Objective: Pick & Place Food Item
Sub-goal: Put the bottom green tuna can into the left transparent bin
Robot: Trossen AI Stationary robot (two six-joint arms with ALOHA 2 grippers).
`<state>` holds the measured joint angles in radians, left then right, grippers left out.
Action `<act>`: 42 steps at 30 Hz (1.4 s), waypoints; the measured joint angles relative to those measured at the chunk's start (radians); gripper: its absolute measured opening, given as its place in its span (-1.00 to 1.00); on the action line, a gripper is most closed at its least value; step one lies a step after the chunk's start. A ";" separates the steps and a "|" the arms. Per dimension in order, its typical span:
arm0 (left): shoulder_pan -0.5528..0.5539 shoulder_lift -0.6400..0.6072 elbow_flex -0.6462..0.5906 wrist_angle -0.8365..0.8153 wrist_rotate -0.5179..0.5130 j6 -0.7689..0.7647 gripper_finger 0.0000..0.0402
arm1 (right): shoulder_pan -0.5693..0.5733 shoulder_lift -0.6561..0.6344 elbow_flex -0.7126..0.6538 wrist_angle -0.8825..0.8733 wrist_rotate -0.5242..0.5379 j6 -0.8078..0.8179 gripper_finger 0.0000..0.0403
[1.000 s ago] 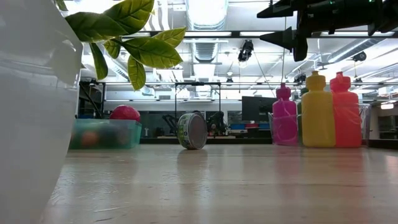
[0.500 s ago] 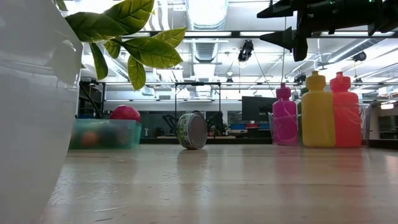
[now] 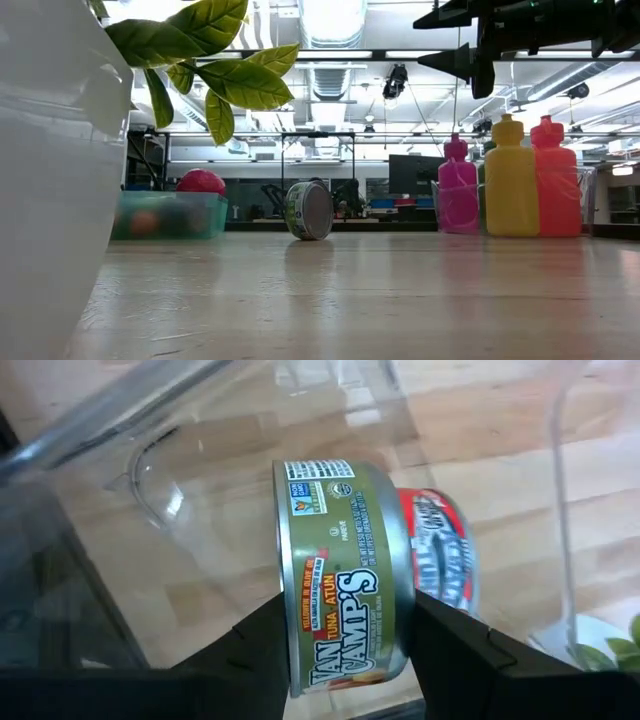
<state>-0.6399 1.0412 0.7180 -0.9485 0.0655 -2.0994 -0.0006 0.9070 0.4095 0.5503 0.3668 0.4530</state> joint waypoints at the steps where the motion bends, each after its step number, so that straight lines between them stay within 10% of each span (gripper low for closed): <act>1: 0.000 -0.001 0.010 -0.011 -0.004 0.000 -0.11 | 0.000 0.000 0.000 0.000 0.000 0.000 0.37; 42: 0.001 0.001 -0.083 0.015 -0.018 -0.052 -0.10 | 0.000 0.000 0.000 0.000 0.000 0.000 0.37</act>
<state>-0.6392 1.0422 0.6352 -0.9331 0.0479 -2.1509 -0.0006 0.9068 0.4091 0.5505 0.3672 0.4532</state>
